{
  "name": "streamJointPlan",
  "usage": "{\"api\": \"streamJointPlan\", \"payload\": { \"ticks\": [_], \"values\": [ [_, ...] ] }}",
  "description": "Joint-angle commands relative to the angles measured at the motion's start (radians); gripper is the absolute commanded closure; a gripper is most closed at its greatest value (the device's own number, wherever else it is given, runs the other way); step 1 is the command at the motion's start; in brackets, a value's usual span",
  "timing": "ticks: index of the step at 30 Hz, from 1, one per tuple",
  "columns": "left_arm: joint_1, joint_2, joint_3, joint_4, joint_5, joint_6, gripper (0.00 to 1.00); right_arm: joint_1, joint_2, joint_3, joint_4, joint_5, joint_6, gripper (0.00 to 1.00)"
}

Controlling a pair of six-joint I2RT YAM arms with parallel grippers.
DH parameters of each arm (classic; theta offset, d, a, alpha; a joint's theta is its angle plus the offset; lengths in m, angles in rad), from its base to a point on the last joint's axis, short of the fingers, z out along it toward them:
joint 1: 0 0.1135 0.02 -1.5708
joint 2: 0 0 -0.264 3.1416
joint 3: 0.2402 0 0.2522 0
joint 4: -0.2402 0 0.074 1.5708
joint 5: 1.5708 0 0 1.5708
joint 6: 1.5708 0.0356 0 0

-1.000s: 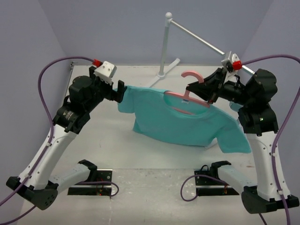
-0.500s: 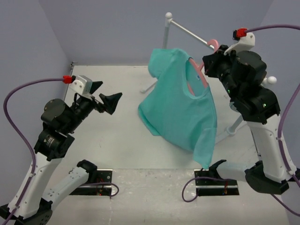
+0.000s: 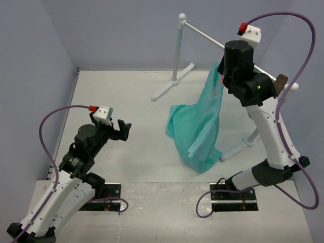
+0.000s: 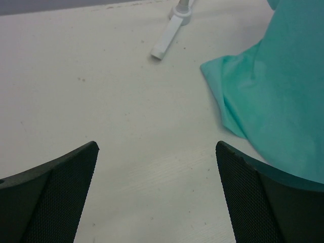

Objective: Place the t-shirt on the hanger
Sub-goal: Place the hanger at the clothesline.

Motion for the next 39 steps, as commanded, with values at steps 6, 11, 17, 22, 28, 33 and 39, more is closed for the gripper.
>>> {"api": "streamJointPlan", "payload": {
  "ticks": [6,11,17,22,28,33,39],
  "values": [
    [0.007,0.031,-0.039,0.062,0.114,0.008,0.0,-0.065,0.146,0.182,0.02,0.16,-0.011,1.0],
    [0.007,0.017,-0.046,0.071,0.213,0.046,0.0,-0.101,0.146,0.09,0.028,0.143,0.045,1.0],
    [0.007,0.022,-0.046,0.07,0.237,0.057,0.0,-0.102,0.077,-0.156,0.148,0.094,0.099,1.0],
    [0.007,0.027,-0.047,0.072,0.248,0.062,0.0,-0.098,0.077,-0.251,0.192,0.064,0.132,1.0],
    [0.007,0.03,-0.045,0.063,0.203,0.055,0.0,-0.096,0.099,-0.268,0.211,0.009,0.16,0.29],
    [0.029,0.063,-0.021,0.022,-0.062,-0.019,0.0,-0.077,0.145,-0.216,0.184,0.026,0.145,0.13],
    [0.118,0.074,-0.019,0.033,0.036,-0.014,0.0,-0.035,0.16,-0.285,0.228,0.082,0.166,0.12]
  ]
}}
